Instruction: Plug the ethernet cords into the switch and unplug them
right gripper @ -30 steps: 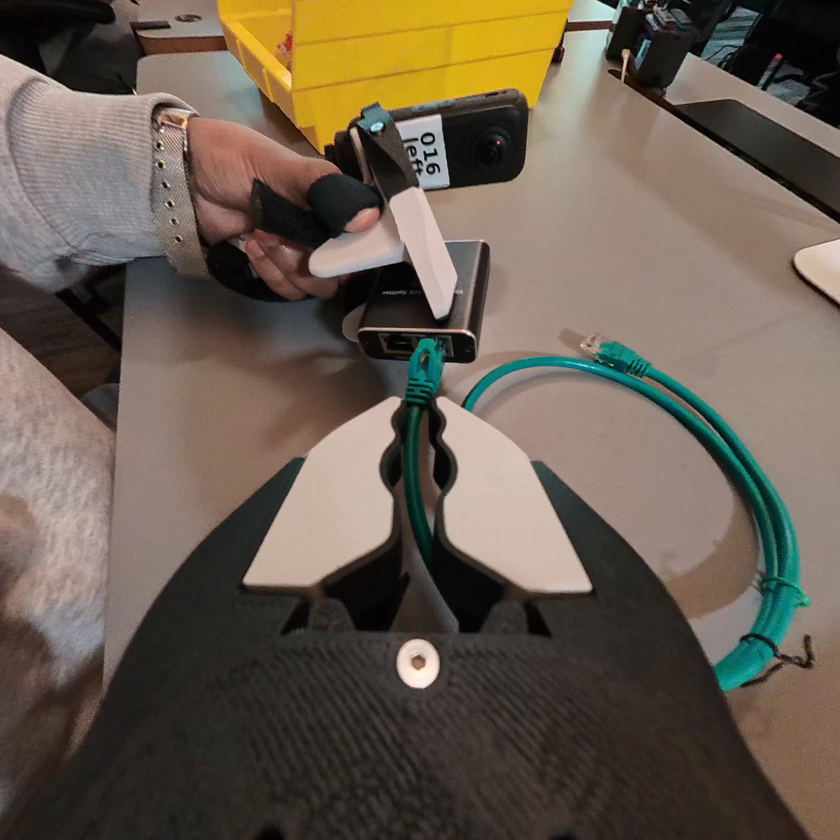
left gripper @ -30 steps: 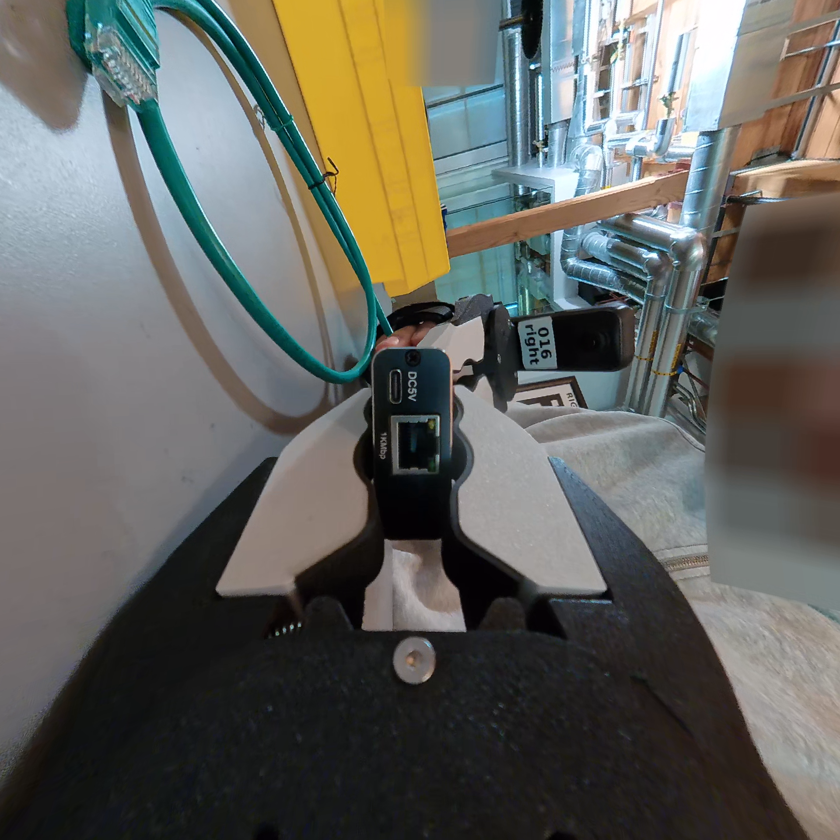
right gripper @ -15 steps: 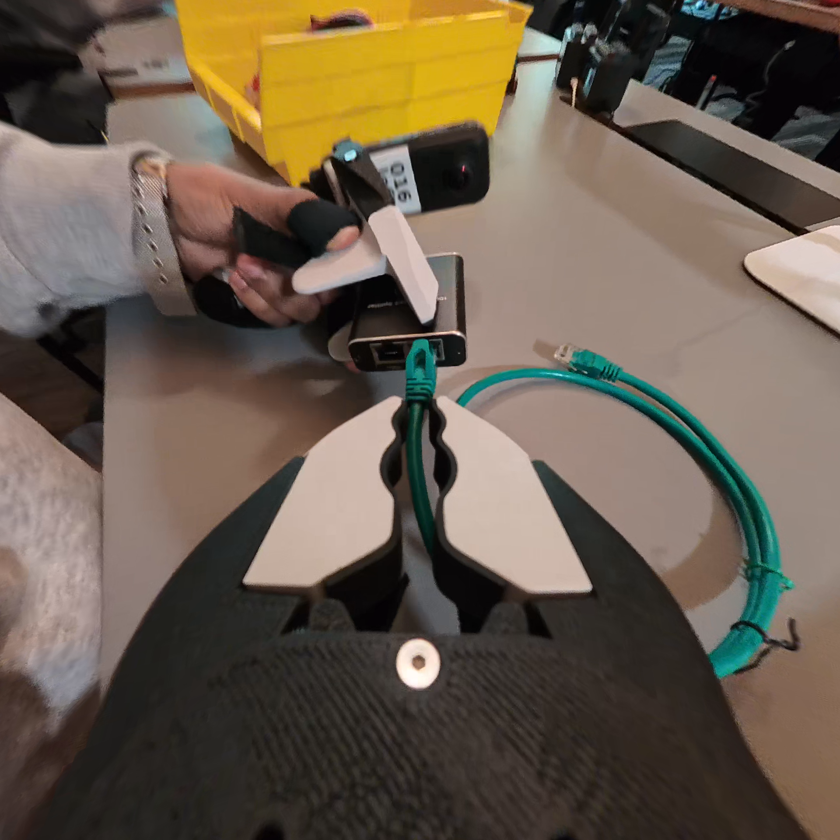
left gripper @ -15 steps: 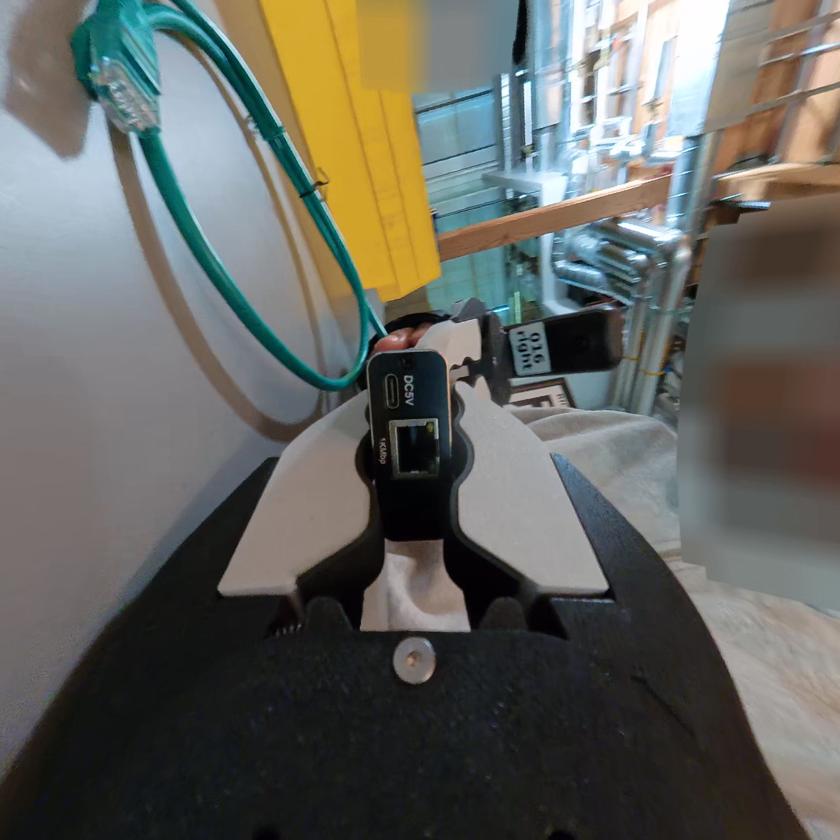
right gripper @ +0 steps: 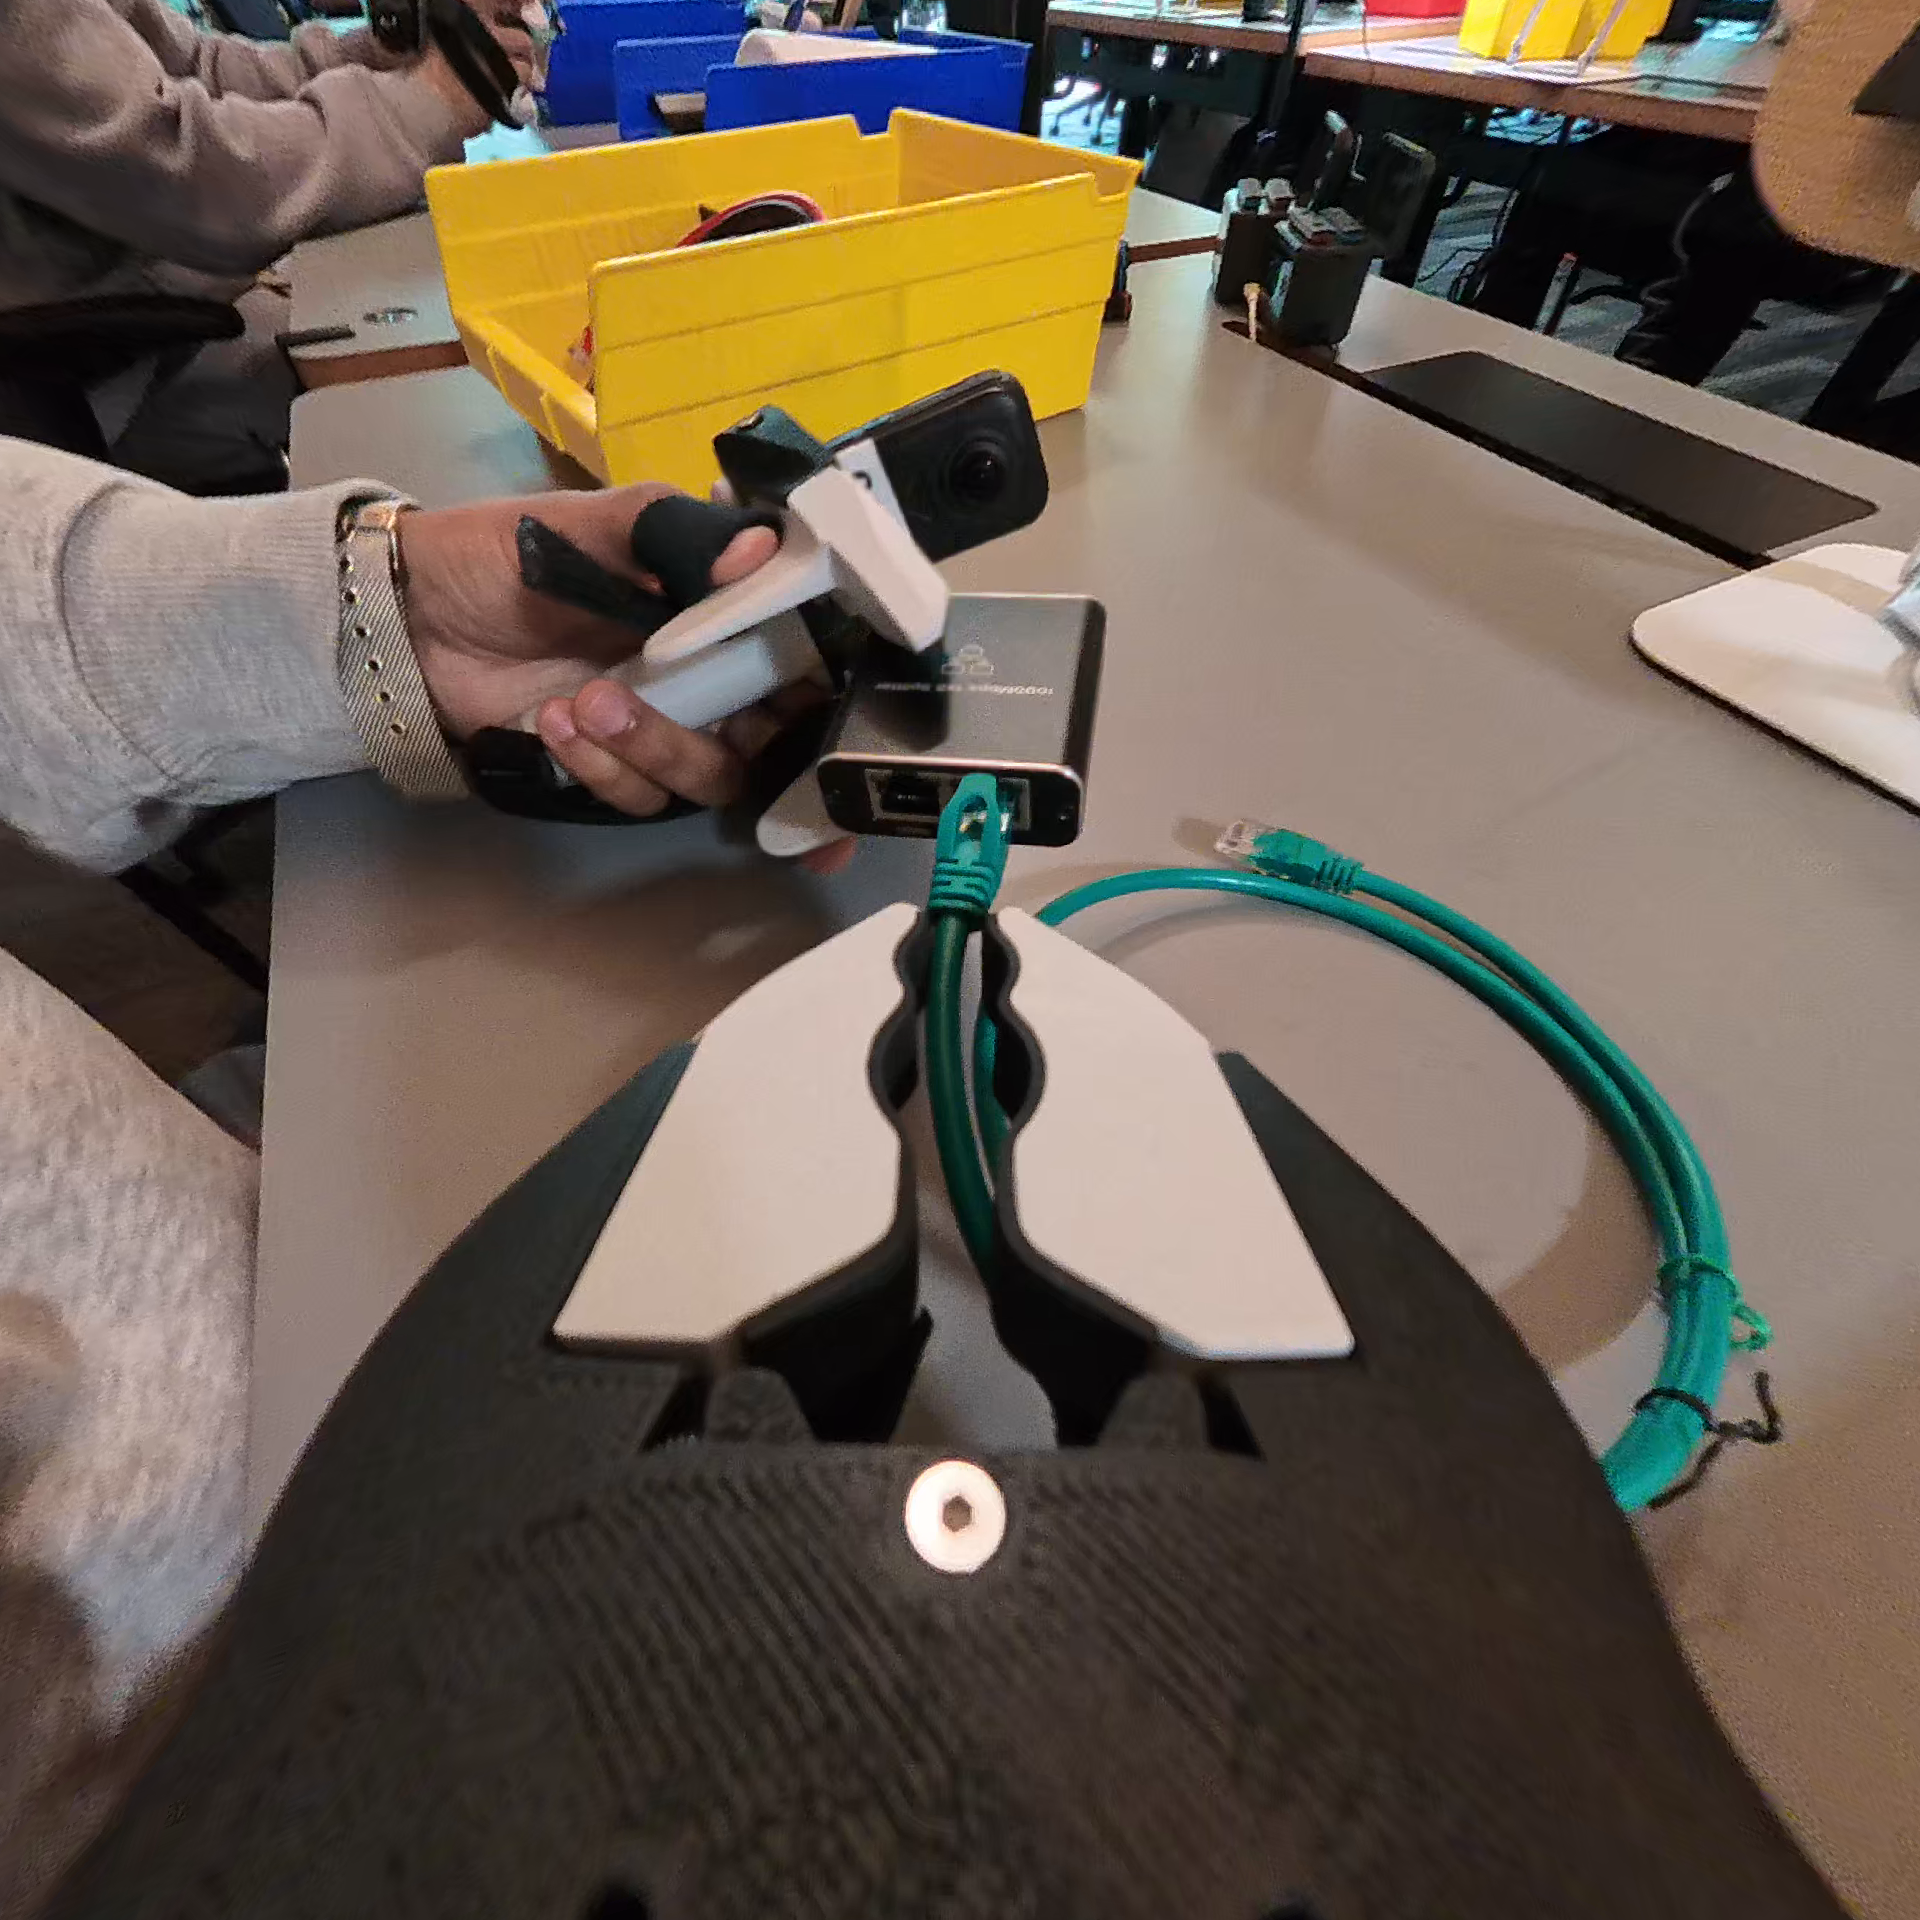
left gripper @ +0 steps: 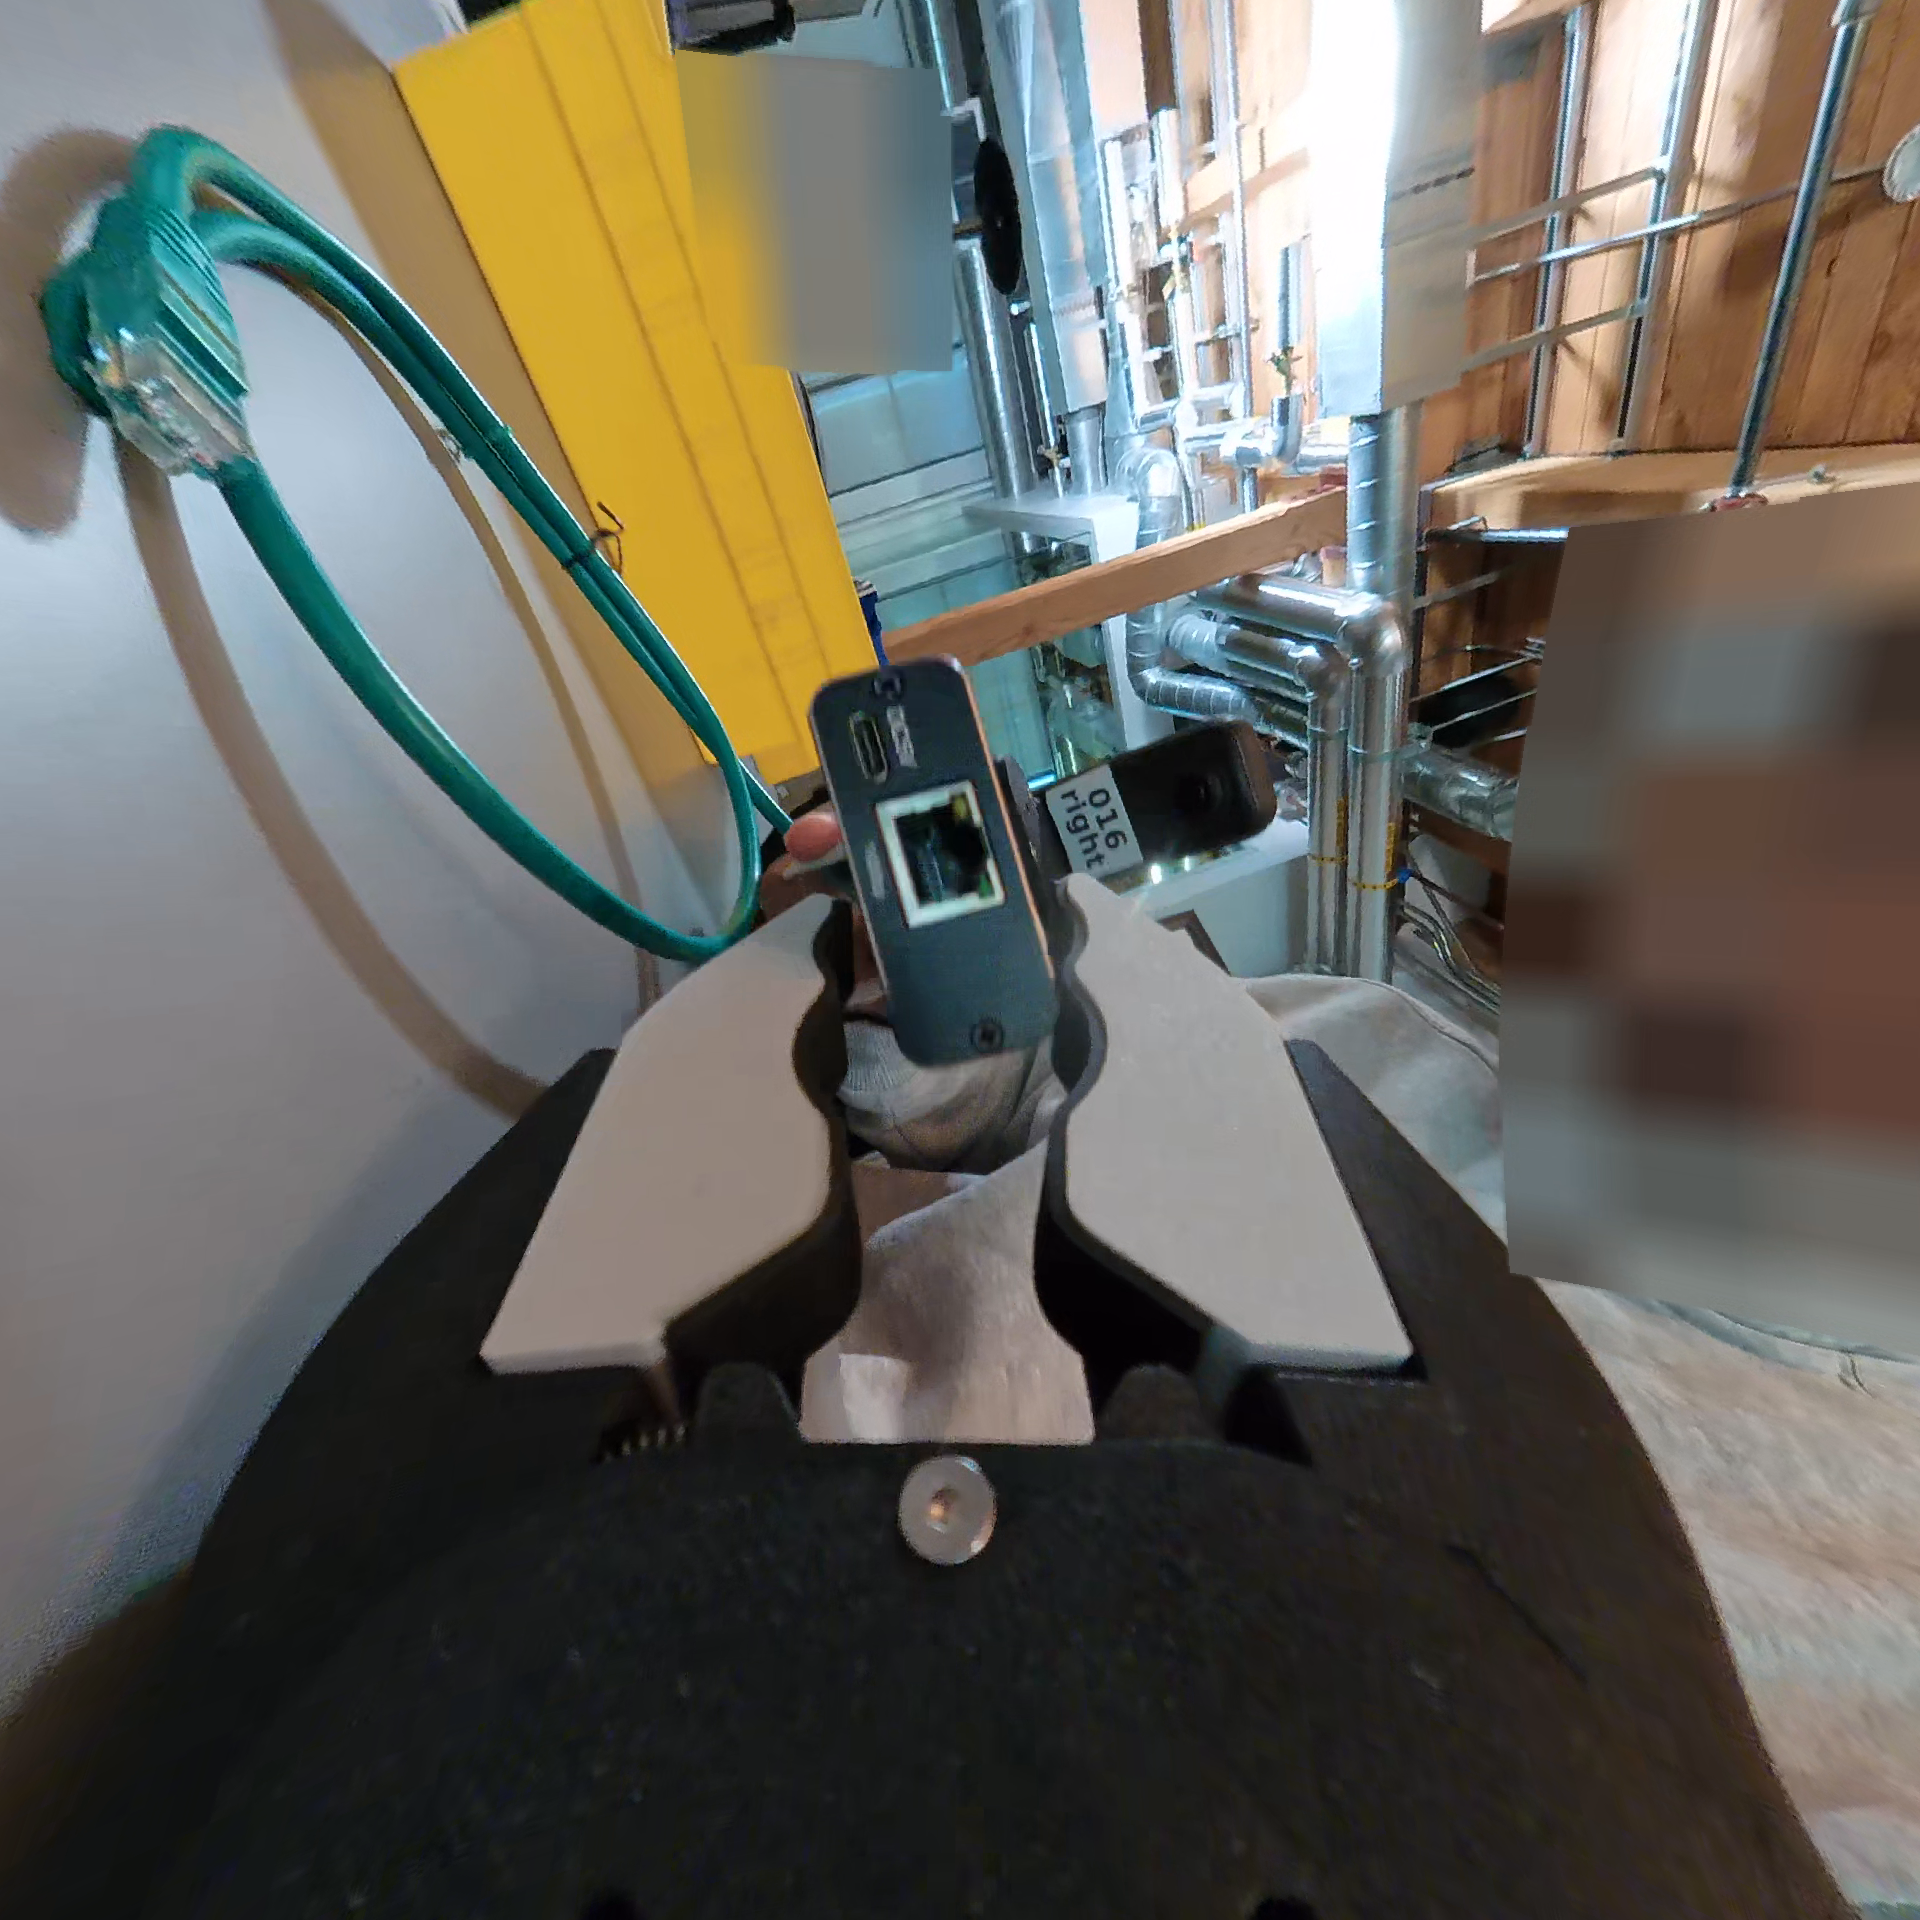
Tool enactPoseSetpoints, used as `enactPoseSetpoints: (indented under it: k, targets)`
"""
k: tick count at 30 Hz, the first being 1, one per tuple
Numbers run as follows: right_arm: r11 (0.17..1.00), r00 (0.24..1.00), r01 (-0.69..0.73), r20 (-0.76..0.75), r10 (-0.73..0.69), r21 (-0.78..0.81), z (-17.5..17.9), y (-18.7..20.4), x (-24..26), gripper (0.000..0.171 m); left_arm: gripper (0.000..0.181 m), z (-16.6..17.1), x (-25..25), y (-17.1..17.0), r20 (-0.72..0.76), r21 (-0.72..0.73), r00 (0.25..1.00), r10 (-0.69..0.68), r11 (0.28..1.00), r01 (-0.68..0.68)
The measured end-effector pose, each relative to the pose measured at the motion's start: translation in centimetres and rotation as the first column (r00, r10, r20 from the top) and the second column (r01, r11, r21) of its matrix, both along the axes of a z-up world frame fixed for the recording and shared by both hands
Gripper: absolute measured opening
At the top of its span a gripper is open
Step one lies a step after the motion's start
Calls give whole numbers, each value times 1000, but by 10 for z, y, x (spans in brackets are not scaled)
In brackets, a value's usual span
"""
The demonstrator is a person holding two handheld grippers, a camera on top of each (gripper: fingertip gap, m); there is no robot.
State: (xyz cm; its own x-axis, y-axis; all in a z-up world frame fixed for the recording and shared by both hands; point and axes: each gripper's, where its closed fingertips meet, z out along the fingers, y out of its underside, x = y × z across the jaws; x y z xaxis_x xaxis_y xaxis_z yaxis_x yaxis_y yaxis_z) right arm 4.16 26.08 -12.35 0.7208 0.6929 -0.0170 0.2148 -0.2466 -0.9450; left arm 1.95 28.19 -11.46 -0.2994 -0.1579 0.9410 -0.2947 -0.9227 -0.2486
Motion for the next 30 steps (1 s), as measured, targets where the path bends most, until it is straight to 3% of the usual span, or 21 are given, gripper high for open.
enactPoseSetpoints:
  k: [11, 14, 22, 30]
  targets:
    - [1000, 1000, -6, 8, 6, 27, 0, 1, -2, 10, 27, -4, 1, 2, -37, 27, 999, 21, 999, -20]
    - [999, 1000, 19, -25, -18, 48, 6, 4, 1, 27, 26, -9, 2, 5, -74, 66, 996, 56, 997, -51]
    - [992, 994, 68, -95, -58, 104, 20, 10, 8, 33, 26, -10, -1, 24, -88, 89, 978, 189, 979, -182]
    - [967, 984, 63, -179, -19, 247, 89, 31, -18, 30, 26, -14, -19, 24, -115, 123, 955, 273, 958, -259]
